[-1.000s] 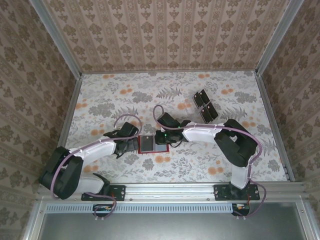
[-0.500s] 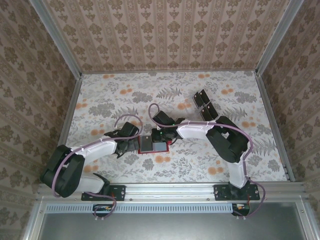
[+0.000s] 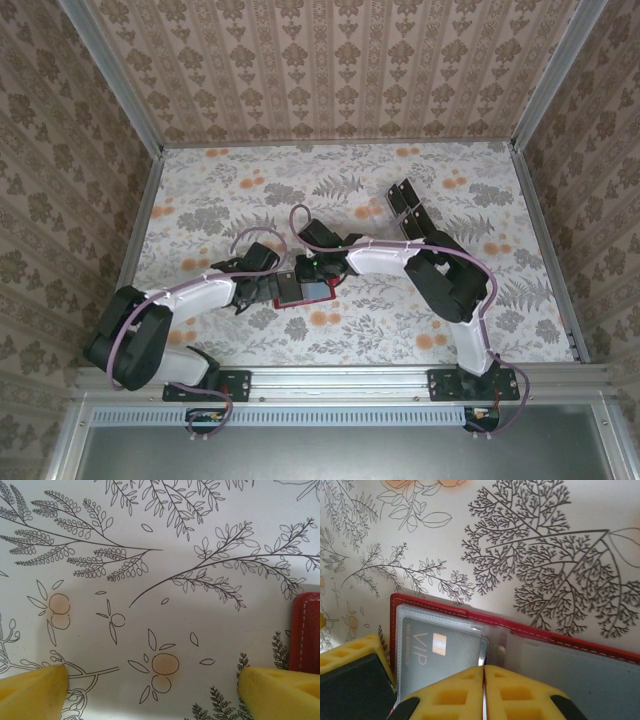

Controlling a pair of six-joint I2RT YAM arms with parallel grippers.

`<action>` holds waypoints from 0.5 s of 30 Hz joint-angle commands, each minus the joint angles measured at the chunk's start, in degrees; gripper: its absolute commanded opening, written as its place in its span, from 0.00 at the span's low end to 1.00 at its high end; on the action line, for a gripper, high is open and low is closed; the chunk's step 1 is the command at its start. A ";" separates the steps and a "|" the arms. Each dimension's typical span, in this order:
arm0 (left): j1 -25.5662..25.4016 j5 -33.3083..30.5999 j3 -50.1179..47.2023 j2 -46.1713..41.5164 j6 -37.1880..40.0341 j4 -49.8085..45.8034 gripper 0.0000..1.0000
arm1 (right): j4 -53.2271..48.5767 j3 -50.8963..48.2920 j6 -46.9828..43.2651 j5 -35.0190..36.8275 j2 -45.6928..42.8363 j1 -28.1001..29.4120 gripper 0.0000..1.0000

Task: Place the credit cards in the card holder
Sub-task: Insert the credit card into the card holder.

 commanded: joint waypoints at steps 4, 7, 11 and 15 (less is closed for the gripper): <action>0.22 1.50 -0.54 2.59 1.42 3.53 1.00 | -0.84 2.05 -0.38 -3.16 1.16 1.05 0.11; 0.23 1.55 -0.49 2.36 1.50 3.36 1.00 | -0.44 2.27 -0.05 -3.96 1.42 1.11 0.11; 0.32 1.35 -0.10 0.79 1.51 2.04 1.00 | 0.28 0.68 0.11 -3.55 -1.41 0.87 0.11; 0.40 1.07 0.63 -3.42 1.57 -0.99 1.00 | -0.38 -2.06 -0.25 -1.81 -7.56 0.57 0.18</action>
